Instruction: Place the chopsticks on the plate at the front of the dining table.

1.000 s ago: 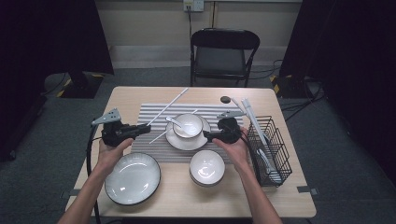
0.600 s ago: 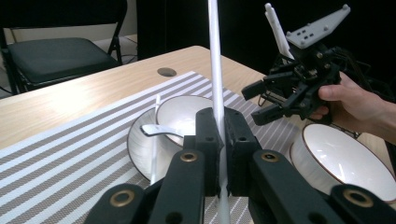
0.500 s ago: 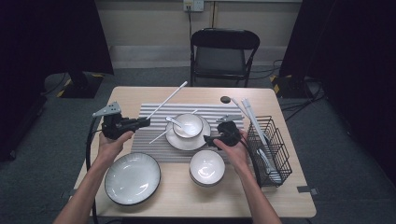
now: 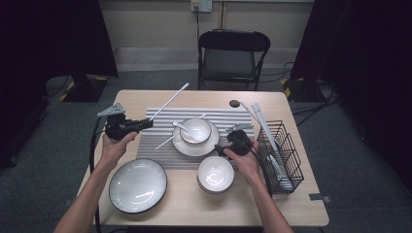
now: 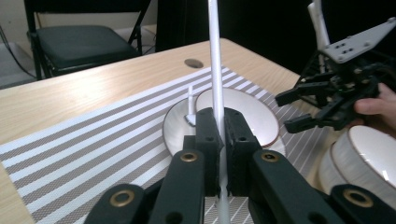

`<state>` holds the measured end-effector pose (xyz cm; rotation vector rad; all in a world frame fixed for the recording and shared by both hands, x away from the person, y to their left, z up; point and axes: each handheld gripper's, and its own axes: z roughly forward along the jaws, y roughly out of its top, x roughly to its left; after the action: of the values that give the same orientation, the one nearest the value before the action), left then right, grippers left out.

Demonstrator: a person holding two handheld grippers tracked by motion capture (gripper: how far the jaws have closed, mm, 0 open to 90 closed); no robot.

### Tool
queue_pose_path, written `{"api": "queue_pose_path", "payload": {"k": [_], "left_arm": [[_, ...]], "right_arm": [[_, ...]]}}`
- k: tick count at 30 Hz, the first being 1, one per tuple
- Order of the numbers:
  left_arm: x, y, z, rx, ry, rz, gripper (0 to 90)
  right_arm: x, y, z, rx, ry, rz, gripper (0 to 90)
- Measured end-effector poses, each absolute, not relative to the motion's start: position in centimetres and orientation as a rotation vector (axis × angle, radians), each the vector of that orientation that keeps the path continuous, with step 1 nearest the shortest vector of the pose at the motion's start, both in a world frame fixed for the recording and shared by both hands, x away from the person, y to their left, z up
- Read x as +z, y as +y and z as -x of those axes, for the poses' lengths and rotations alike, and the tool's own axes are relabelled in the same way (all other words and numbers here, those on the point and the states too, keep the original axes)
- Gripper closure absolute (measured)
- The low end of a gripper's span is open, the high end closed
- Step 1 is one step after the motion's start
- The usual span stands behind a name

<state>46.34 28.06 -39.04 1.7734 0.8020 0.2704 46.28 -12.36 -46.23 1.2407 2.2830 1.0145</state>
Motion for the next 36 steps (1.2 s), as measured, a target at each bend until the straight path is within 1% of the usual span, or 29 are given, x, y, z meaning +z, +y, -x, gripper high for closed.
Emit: {"api": "queue_pose_path", "payload": {"k": [7,18,20,29,36], "left_arm": [[-38.8,27.9,-47.2,0.268,0.802,-1.776,86.4],[-39.6,28.3,-47.7,0.258,0.835,-1.787,86.4],[-39.9,28.3,-47.7,0.261,0.839,-1.790,86.4],[-41.4,28.8,-48.0,0.249,0.885,-1.811,86.4],[-42.2,28.0,-48.3,0.227,0.893,-1.829,86.4]], "right_arm": [[-46.6,-12.9,-46.1,1.009,2.263,-1.257,21.3],[-48.1,-13.4,-45.6,0.973,2.250,-1.282,21.0],[-48.4,-13.4,-45.6,0.961,2.250,-1.281,19.7],[-49.4,-13.9,-45.7,0.930,2.253,-1.313,19.1],[-49.7,-13.7,-45.6,0.921,2.235,-1.291,16.9]]}}
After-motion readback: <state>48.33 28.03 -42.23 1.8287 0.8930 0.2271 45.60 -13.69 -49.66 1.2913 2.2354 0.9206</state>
